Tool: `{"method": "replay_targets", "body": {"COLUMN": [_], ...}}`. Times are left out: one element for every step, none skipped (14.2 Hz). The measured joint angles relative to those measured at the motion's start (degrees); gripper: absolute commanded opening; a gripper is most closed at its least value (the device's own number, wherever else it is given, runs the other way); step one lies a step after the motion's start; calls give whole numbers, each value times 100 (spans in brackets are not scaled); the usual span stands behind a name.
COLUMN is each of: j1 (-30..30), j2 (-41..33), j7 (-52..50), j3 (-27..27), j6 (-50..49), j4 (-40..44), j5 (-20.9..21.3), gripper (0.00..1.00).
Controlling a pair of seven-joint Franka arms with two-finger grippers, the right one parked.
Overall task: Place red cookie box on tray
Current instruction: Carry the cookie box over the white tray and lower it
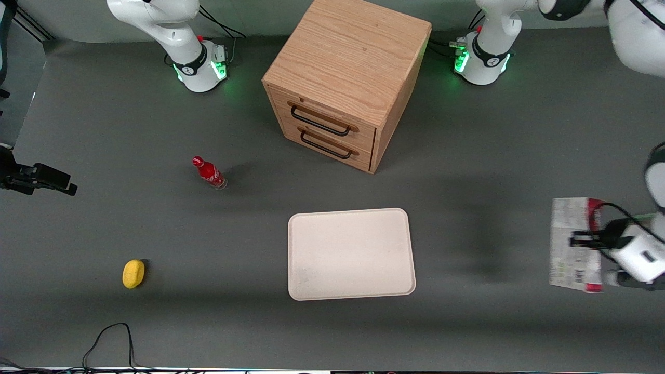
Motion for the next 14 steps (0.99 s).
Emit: {"method": "replay_targets", "body": {"j1": [-195, -358, -492, -602, -709, -834, -984, -1140, -1284, -1414, -1506, -1579, -1640, -1678], "j2": [-1, 4, 27, 82, 167, 287, 443, 619, 801, 992, 1168, 1337, 1498, 1627], "j7": [-611, -1175, -1626, -1985, -2322, -2630, -2894, -3097, -3259, -3434, -3621, -3816, -3978, -4096], "j3": [-214, -475, -758, -1033, -1277, -1458, -1562, -1608, -1622, -1624, -1626, -1626, -1627, -1627], "j6": [-40, -25, 45, 191, 363, 527, 724, 958, 1202, 1478, 1739, 1974, 2146, 2254], "j4": [106, 140, 142, 137, 123, 104, 93, 84, 68, 22, -23, -72, -91, -98], "j5": [54, 197, 446, 734, 1007, 1222, 1377, 1484, 1582, 1705, 1827, 1960, 2092, 2204], "gripper": [0, 0, 0, 0, 0, 0, 0, 0, 0, 0, 0, 0, 0, 0]}}
